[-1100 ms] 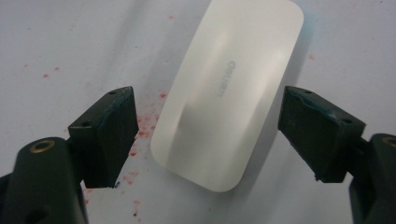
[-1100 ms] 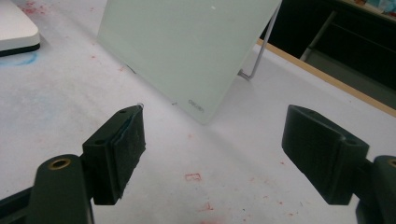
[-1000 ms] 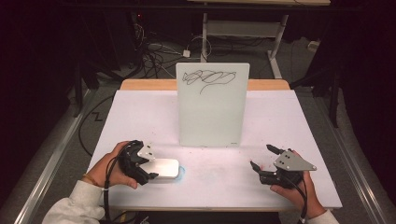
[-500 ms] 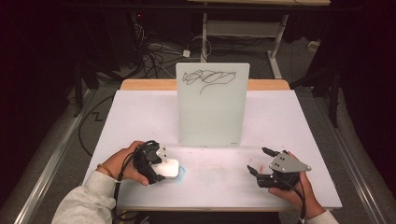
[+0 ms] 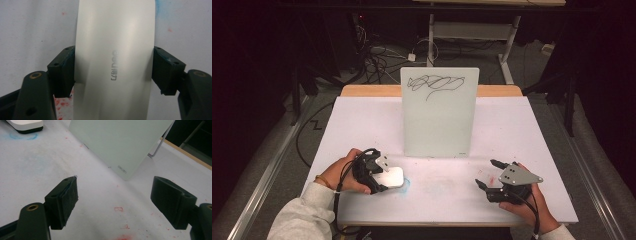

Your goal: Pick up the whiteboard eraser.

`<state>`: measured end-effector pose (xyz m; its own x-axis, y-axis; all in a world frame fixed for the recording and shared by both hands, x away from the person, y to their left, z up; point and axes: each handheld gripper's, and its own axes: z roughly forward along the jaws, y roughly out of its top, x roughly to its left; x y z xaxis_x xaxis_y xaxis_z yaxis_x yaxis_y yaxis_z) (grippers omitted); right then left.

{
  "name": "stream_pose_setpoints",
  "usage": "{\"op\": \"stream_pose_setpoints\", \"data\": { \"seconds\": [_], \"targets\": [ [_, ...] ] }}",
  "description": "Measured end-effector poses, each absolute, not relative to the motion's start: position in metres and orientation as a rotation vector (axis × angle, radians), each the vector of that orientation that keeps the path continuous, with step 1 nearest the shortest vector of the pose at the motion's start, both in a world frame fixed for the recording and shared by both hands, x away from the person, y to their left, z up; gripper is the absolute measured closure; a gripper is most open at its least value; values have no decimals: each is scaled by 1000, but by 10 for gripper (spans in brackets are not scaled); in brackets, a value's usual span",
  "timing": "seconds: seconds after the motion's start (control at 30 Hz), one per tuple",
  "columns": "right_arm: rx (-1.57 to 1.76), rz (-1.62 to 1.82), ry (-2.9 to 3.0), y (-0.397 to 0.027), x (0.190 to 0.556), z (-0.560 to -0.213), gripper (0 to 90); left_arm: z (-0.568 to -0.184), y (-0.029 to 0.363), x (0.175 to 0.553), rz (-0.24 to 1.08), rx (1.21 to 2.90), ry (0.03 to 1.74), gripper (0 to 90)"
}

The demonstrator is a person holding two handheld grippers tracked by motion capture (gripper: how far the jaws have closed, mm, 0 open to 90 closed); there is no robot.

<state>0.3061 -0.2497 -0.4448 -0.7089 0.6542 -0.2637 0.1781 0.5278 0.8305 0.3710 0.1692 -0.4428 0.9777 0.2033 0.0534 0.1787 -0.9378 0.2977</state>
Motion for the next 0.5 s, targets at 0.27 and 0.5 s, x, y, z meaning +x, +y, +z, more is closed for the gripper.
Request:
{"op": "stream_pose_setpoints", "data": {
  "seconds": [0.27, 0.5],
  "targets": [
    [661, 1118, 2195, -251, 304, -441, 223, -437, 174, 365, 224, 2746, 351, 283],
    [665, 1131, 2171, -254, 304, -438, 223, -435, 178, 356, 378, 2591, 483, 285]
  ]
}}
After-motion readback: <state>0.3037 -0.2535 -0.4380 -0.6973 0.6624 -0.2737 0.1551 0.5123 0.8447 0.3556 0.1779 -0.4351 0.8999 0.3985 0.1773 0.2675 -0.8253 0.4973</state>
